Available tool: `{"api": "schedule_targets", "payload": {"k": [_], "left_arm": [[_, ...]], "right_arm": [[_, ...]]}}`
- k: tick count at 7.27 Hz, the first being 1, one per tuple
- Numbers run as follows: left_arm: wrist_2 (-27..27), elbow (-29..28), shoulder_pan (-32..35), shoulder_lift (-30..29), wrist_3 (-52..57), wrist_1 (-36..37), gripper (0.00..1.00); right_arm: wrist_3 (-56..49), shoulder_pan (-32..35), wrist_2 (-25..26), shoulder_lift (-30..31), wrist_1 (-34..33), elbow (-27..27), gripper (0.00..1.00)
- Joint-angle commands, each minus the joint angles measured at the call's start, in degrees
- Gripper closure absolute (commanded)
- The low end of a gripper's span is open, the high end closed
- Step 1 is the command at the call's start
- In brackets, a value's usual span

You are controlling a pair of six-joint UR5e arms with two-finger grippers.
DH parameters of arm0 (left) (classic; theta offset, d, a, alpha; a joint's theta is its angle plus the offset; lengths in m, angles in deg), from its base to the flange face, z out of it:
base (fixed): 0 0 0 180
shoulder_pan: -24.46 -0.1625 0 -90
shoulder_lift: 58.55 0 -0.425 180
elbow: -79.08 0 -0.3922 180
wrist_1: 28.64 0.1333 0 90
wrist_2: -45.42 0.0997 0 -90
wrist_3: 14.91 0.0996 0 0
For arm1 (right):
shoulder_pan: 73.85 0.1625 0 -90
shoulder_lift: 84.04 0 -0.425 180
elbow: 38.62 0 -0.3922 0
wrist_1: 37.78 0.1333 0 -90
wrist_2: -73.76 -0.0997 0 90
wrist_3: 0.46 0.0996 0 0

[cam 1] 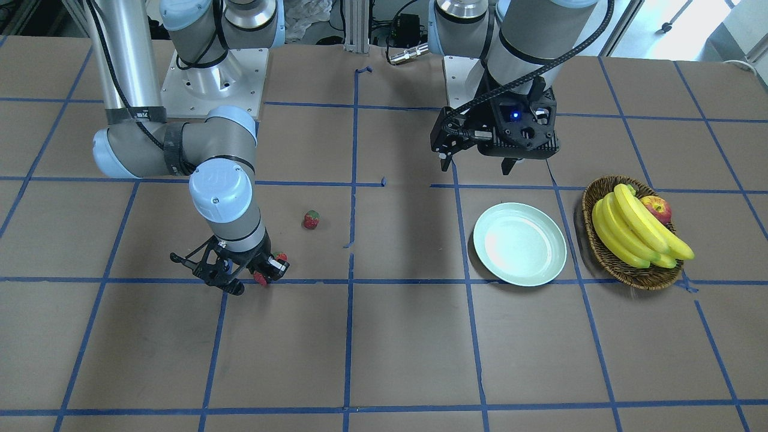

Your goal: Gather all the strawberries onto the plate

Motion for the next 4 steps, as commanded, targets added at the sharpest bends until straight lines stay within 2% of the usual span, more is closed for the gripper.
{"api": "schedule_targets", "payload": {"k": [1,2,3,4], "left_arm": [[0.0,0.0,0.0,0.0,0.0,0.0,0.0],[-0.1,0.0,0.0,0.0,0.0,0.0,0.0],[0.0,0.0,0.1,0.0,0.0,-0.1,0.0],[0.0,0.0,0.0,0.0,0.0,-0.1,0.0]], "right_arm": [[-2.2,0.3,-3.8,0.7,4.1,-7.0,1.0],[-2.5,1.5,-10.2,1.3,6.0,-9.3,1.0],[-1.6,6.5,-10.7,1.1,5.5,-9.2,1.0],[0.3,11.8,-8.6,0.4,5.4,-8.5,1.0]]}}
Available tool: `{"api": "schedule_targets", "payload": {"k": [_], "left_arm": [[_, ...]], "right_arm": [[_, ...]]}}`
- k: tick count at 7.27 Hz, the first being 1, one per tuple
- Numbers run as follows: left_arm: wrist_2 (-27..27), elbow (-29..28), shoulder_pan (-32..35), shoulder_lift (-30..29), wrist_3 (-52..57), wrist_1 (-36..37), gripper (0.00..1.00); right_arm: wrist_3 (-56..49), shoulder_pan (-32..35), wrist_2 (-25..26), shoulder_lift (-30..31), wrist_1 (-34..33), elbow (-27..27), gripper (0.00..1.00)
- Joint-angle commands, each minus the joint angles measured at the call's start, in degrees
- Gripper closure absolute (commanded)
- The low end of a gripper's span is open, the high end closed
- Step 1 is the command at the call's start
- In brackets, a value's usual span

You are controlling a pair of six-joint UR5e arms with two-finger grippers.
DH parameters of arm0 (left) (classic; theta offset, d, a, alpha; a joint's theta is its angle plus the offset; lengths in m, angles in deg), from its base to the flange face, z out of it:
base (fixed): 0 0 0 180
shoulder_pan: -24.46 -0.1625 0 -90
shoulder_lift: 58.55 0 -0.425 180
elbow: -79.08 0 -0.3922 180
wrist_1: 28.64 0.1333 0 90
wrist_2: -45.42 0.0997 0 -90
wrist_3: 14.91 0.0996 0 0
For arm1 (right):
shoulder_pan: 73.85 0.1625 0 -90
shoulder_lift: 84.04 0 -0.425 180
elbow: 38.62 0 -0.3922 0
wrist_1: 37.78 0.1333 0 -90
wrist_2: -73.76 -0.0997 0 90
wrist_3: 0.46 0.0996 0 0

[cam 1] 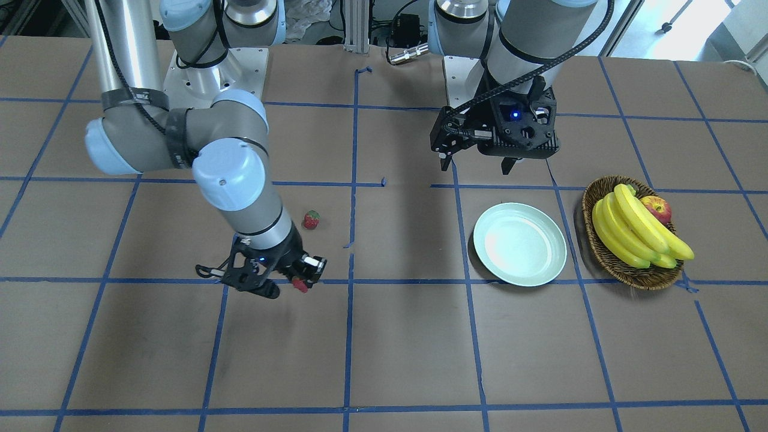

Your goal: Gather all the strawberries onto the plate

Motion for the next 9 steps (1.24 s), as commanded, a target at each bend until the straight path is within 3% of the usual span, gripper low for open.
{"api": "schedule_targets", "payload": {"k": [1,4,5,8,9], "left_arm": [[0.0,0.0,0.1,0.0,0.0,0.0,0.0],[0.0,-0.1,0.0,0.3,0.0,-0.1,0.0],[0.0,-0.1,0.0,0.3,0.0,-0.1,0.0],[0.0,0.0,0.0,0.3,0.0,-0.2,0.0],[0.1,0.0,0.0,0.3,0.0,-0.2,0.0]], "right_arm": [[4.0,9.4,0.7,-0.8,0.1,0.7,1.0],[4.1,12.9,0.1,-4.4,-2.1,3.7,1.0],[3.3,12.9,0.7,-4.2,-1.7,3.8,0.03],[-2.4,9.5,1.5,-0.4,-1.2,3.3,0.0],[-4.6,5.3,5.1,0.2,-1.0,3.8,0.0]]}}
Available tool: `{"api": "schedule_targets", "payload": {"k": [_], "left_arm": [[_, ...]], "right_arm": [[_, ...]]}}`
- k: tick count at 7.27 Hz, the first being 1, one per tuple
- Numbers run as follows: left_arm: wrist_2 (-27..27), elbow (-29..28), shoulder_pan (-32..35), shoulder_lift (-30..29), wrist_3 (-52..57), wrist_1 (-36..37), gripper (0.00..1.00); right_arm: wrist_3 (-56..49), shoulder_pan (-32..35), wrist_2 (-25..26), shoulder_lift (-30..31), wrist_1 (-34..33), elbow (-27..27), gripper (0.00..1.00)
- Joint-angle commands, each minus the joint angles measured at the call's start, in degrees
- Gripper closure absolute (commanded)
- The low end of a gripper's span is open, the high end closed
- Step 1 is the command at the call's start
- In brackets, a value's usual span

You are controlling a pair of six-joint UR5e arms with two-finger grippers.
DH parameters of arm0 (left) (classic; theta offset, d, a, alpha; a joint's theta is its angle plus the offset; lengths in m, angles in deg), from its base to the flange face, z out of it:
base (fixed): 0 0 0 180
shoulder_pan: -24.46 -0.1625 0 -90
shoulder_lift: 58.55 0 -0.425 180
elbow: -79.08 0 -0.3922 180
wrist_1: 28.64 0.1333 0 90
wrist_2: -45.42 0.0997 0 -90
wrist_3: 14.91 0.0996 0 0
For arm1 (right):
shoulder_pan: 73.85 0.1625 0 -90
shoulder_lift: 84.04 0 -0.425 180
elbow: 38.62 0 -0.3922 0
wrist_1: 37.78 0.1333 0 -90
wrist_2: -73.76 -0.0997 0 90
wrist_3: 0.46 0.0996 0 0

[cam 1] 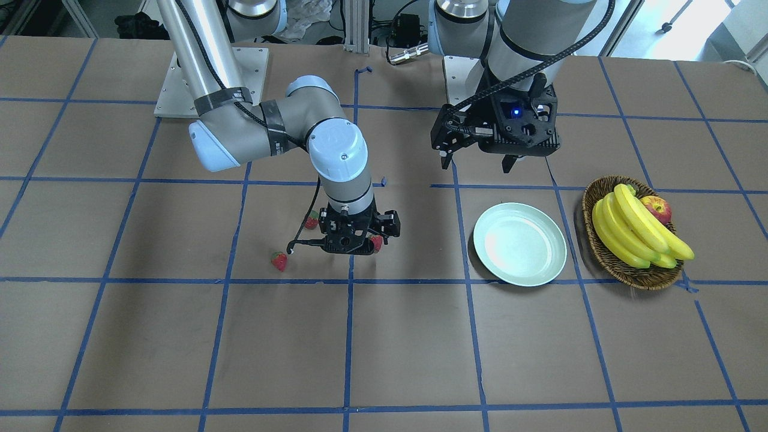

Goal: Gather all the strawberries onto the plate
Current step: 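Return the right gripper and grasp the second strawberry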

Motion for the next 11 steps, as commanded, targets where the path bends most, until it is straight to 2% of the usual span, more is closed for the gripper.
{"api": "schedule_targets", "payload": {"k": [1,3,5,6,8,9,11], "left_arm": [[0.1,0.0,0.0,0.2,0.1,0.0,0.0],[0.1,0.3,0.0,0.0,0.1,-0.1,0.0],[0.1,0.4,0.1,-0.1,0.1,-0.1,0.0],[0.1,0.4,0.1,-0.2,0.1,-0.1,0.0],[0.1,0.4,0.1,-0.2,0.1,-0.1,0.0],[0.1,0.4,0.1,-0.2,0.1,-0.1,0.0],[0.1,0.4,0.1,-0.2,0.1,-0.1,0.0]], "right_arm": [[-7.8,-8.3,3.3,1.3,0.4,1.1,0.0],[-19.4,-14.8,3.4,2.8,-0.4,5.3,0.0],[-20.6,-15.0,3.2,2.0,-1.9,7.6,0.0],[-20.6,-15.0,3.4,1.6,-2.1,8.5,0.14],[-20.8,-15.0,3.8,1.7,-2.4,9.8,1.0],[-20.2,-15.0,3.8,2.0,-2.6,8.7,1.0],[-11.7,-13.6,1.4,1.8,-2.3,2.3,1.0]]}}
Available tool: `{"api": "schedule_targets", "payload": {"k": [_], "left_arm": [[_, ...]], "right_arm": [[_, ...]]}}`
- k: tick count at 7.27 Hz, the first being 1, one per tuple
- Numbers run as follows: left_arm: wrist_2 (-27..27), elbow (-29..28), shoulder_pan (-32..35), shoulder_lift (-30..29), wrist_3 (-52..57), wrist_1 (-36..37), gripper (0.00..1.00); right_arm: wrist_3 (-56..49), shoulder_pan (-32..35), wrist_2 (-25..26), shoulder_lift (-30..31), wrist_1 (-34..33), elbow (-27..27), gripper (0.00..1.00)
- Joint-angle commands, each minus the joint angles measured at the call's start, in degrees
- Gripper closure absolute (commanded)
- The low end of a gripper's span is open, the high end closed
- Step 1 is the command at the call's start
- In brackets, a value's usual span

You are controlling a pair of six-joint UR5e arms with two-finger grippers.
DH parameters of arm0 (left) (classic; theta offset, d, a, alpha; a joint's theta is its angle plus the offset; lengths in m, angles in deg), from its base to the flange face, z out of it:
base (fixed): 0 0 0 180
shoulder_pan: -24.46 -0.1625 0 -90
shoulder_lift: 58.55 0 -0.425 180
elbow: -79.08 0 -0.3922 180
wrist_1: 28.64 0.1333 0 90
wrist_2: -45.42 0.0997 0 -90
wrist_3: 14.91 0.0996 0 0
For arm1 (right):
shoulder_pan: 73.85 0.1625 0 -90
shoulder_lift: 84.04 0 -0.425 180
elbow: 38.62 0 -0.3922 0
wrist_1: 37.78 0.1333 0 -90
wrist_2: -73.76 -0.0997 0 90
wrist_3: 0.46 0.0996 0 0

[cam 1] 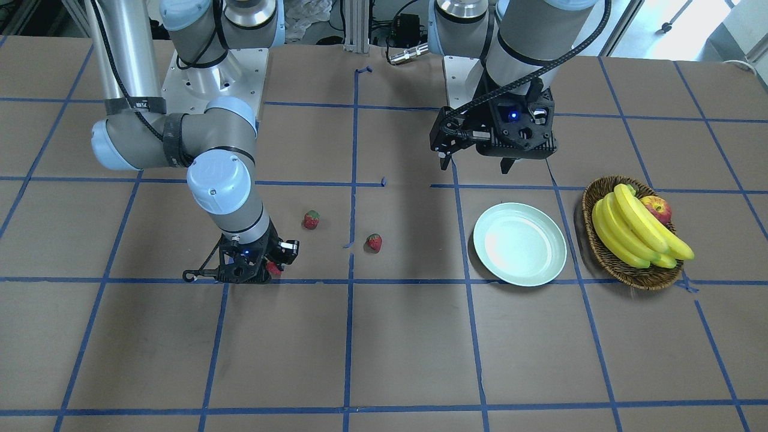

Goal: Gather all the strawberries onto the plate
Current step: 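Return the right gripper and grasp the second strawberry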

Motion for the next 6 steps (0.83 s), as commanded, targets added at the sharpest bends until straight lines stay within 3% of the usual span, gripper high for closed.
{"api": "schedule_targets", "payload": {"k": [1,4,6], "left_arm": [[0.0,0.0,0.0,0.1,0.0,0.0,0.0],[0.0,-0.1,0.0,0.3,0.0,0.0,0.0],[-0.1,0.0,0.0,0.3,0.0,0.0,0.0]], "right_arm": [[9.4,3.3,-3.5,-0.2,0.0,-4.9,1.0],[19.9,14.1,-14.4,-2.8,-0.3,-7.0,1.0],[22.7,20.1,-16.1,-5.7,-0.9,-7.0,1.0]]}}
